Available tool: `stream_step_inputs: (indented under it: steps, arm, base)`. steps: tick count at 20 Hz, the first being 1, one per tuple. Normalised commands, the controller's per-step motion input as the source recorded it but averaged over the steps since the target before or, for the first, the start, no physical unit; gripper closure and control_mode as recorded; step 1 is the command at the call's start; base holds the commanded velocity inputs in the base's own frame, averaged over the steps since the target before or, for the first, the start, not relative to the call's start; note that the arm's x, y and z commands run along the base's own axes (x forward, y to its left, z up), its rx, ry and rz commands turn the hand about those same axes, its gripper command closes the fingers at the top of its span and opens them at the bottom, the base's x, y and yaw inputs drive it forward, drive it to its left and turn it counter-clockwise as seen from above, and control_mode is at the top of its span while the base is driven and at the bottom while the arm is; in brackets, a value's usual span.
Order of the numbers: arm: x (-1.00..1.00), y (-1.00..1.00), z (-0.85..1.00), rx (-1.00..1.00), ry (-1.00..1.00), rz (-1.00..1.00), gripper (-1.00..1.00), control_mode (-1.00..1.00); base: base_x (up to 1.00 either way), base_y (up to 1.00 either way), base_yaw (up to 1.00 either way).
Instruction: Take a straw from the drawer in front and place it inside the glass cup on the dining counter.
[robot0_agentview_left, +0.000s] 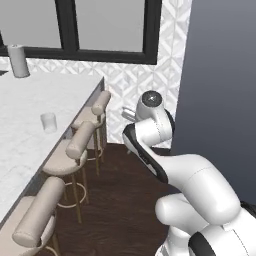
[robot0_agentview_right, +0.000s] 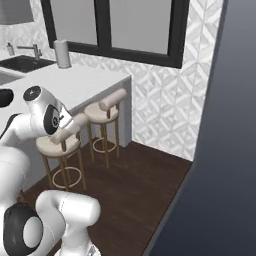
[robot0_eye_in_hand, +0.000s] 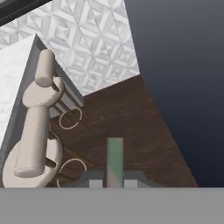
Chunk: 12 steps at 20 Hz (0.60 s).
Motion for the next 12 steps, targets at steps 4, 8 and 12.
stream_step_inputs:
  steps: [4,8,12]
  arm:
    - [0.0,0.0,0.0,0.0,0.0,0.0,1.0,1.0]
    - [0.0,0.0,0.0,0.0,0.0,0.0,1.0,1.0]
    - [0.0,0.0,0.0,0.0,0.0,0.0,1.0,1.0]
  base:
    - [1.0,-0.42,0.44]
    - [0.93,-0.38,0.52]
    - [0.72,-0.28,0.59]
